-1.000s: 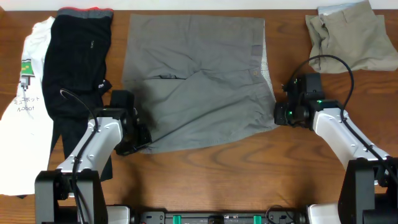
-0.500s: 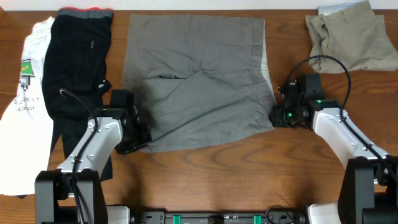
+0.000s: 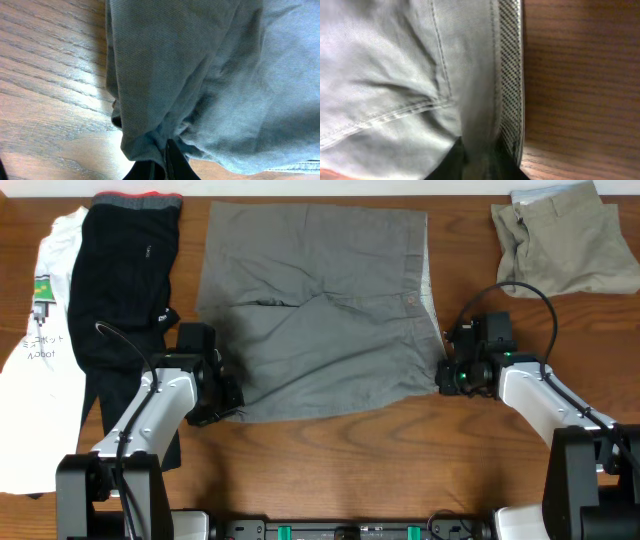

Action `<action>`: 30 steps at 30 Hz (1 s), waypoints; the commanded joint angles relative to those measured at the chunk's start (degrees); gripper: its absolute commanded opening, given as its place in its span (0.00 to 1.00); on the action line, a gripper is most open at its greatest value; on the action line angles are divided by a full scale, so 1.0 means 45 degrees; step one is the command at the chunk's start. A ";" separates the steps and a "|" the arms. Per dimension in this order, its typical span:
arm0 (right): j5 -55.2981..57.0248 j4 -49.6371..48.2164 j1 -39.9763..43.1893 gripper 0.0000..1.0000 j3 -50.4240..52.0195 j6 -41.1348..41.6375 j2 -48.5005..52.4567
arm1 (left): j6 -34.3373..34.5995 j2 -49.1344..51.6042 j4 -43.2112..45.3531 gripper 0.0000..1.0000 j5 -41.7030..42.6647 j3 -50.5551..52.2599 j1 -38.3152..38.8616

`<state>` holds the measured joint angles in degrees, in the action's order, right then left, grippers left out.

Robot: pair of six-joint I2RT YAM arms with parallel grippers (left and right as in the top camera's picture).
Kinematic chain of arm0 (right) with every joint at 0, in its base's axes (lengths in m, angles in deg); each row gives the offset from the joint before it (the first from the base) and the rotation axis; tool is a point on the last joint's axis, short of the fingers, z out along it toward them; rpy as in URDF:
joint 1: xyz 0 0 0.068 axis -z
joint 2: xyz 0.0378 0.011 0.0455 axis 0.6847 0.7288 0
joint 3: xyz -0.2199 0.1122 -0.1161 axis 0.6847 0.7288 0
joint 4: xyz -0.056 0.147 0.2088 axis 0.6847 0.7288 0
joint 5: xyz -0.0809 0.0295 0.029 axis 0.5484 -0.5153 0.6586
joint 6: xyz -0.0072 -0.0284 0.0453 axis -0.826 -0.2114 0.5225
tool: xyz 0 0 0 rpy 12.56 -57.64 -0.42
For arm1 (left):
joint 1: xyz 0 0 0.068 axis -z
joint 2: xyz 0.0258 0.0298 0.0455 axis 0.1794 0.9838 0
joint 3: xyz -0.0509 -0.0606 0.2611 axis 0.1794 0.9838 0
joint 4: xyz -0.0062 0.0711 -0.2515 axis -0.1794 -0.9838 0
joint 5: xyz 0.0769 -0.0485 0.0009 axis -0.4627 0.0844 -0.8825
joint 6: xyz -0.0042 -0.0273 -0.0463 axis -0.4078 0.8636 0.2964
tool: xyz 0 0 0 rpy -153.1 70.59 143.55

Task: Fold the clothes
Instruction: 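Grasp the bottom hem corners of the grey shorts with both grippers, then lift the bottom hem with both grippers and fold it up toward the waistband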

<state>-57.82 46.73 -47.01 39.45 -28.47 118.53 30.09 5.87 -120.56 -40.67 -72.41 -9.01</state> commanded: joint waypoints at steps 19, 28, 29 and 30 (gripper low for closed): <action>-0.0107 0.5372 0.2142 0.01 -0.3007 0.1384 -0.2030 | -0.0029 -0.2181 -0.1593 0.06 -0.0112 -0.2021 0.0000; -0.0107 0.7514 0.2137 0.01 -0.4600 0.1530 -0.3759 | -0.0024 -0.5338 -0.2030 0.06 -0.0117 -0.2064 0.0000; -0.0117 0.7684 0.2137 0.01 -0.4653 0.1622 -0.3978 | -0.0024 -0.5707 -0.2079 0.06 -0.0117 -0.2064 0.0000; -0.0117 0.7854 0.2137 0.01 -0.4692 0.1690 -0.4211 | -0.0024 -0.6037 -0.2108 0.06 -0.0117 -0.2064 0.0000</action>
<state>-60.46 81.13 -38.40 20.00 -22.46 101.99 30.09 -17.86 -129.59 -39.29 -80.56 -8.73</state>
